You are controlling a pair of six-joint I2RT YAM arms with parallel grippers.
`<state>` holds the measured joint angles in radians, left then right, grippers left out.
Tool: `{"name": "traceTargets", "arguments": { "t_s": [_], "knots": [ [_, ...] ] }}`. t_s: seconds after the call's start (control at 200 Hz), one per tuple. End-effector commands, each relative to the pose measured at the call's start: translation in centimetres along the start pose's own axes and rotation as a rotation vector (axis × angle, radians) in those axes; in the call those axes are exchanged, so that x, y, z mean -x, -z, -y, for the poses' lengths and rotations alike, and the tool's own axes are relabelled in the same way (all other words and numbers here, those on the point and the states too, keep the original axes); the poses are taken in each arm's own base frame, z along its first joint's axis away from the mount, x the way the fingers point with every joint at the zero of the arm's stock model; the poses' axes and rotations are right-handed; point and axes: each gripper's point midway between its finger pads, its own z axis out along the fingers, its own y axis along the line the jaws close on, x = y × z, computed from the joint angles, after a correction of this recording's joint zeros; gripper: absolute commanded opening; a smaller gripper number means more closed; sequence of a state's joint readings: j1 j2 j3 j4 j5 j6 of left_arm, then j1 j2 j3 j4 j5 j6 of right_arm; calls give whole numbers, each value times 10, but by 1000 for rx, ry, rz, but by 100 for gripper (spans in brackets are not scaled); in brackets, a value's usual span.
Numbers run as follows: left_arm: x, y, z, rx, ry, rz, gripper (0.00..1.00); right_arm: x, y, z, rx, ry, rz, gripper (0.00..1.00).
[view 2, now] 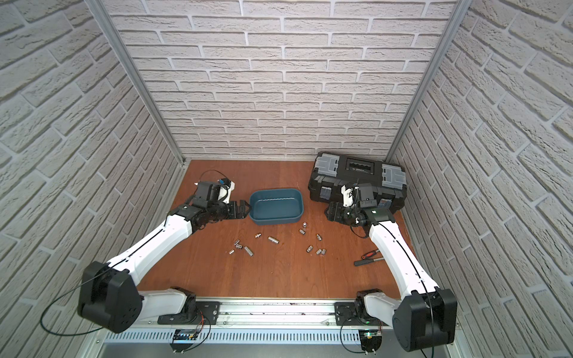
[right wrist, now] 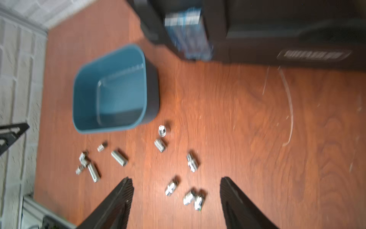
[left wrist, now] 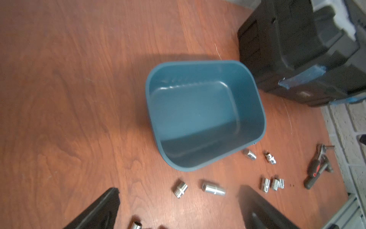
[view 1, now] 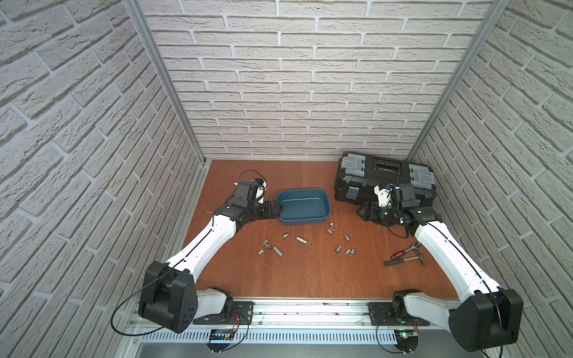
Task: Put the socket on the desktop into the storage box
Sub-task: Pick up the socket head from the center of the board.
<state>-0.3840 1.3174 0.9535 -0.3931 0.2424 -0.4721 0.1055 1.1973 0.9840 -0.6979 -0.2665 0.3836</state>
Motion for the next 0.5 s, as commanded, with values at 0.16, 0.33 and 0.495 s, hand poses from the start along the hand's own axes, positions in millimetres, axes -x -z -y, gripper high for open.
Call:
{"name": "traceTargets", "arguments": {
  "t_s": [0.16, 0.33, 0.495],
  "knots": [
    [-25, -22, 38, -43, -72, -105, 98, -29, -20, -2, -135, 115, -158, 65],
    [-38, -31, 54, -54, -122, -154, 97, -31, -33, -4, -204, 179, -200, 63],
    [-45, -34, 64, -57, -157, -171, 95, -33, -46, -2, -239, 199, -249, 60]
  ]
}}
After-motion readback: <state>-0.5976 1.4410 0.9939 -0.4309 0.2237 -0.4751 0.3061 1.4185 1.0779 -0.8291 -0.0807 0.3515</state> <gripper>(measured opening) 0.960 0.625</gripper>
